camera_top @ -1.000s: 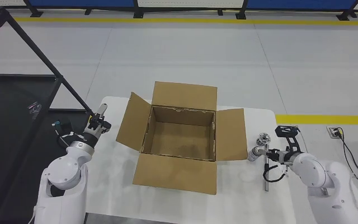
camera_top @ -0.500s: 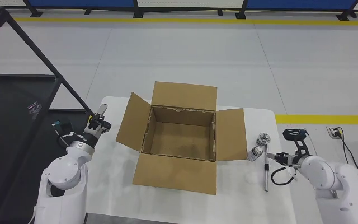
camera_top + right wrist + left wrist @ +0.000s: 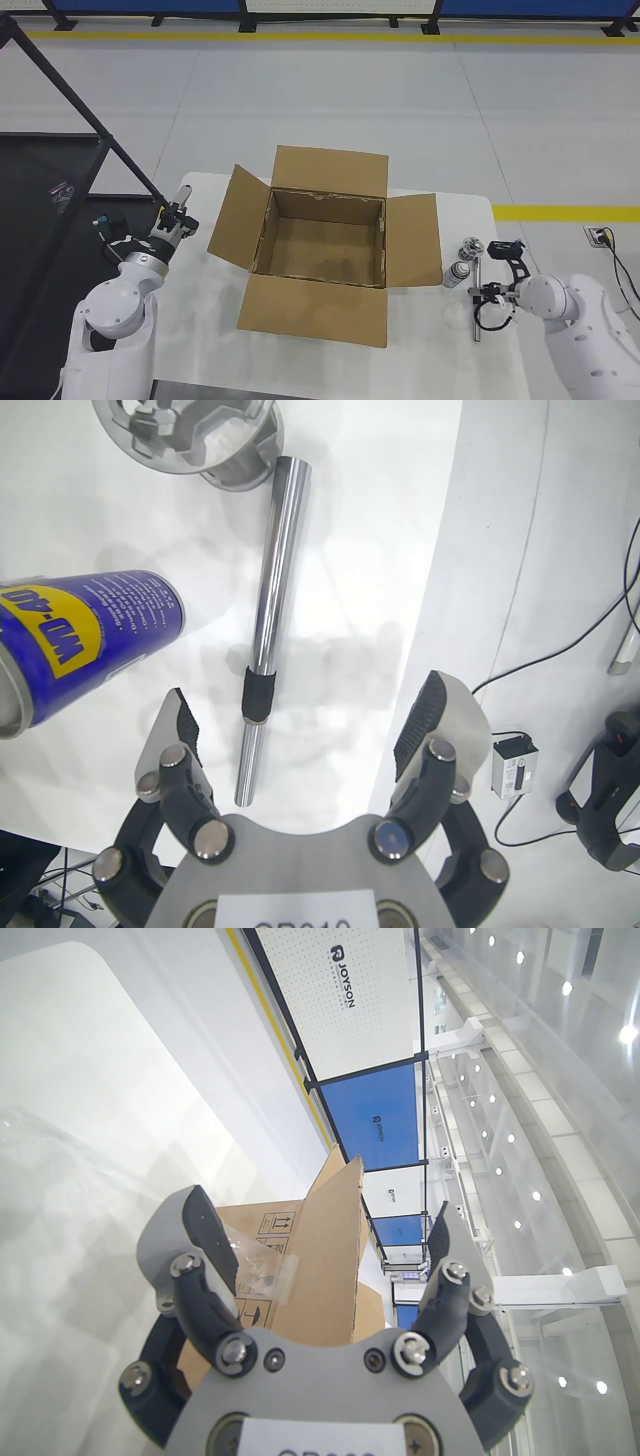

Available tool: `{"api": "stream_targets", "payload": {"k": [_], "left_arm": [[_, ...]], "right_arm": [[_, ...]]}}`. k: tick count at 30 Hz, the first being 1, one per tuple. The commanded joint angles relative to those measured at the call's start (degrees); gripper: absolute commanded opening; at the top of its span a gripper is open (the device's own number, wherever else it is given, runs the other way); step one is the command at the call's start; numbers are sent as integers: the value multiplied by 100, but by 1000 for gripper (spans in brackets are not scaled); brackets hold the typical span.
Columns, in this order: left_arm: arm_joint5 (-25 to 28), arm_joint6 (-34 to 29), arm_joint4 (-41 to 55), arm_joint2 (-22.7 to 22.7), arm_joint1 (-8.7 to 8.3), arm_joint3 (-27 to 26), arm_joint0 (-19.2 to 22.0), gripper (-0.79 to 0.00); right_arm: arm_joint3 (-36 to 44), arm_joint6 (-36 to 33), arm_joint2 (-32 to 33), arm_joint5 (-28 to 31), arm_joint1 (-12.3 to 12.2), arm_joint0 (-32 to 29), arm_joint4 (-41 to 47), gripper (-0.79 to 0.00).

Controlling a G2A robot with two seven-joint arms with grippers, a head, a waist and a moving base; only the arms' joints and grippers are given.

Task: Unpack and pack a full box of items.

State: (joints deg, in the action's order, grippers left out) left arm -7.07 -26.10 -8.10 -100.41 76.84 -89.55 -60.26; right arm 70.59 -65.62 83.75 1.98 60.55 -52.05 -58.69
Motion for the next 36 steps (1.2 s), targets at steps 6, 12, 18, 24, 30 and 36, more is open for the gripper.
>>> {"api": "stream_targets", "payload": {"k": [6,12,18,24,30,36], "left_arm": [[0,0,0,0,0,0,0,0],[0,0,0,0,0,0,0,0],[0,0,0,0,0,0,0,0],[0,0,0,0,0,0,0,0],[0,0,0,0,0,0,0,0],[0,0,0,0,0,0,0,0]], "right_arm": [[104,83,-90,-38,-2,-86,-39,-148],[267,46,-177,-143,-5,-209,-155,-459],[313,38,-255,-188,-1,-227,-194,-520],[184,55,-308,-165,17,-176,0,-520],[53,79,-366,-139,29,-99,113,-514],[-45,151,-423,-149,40,-35,176,-517]]}}
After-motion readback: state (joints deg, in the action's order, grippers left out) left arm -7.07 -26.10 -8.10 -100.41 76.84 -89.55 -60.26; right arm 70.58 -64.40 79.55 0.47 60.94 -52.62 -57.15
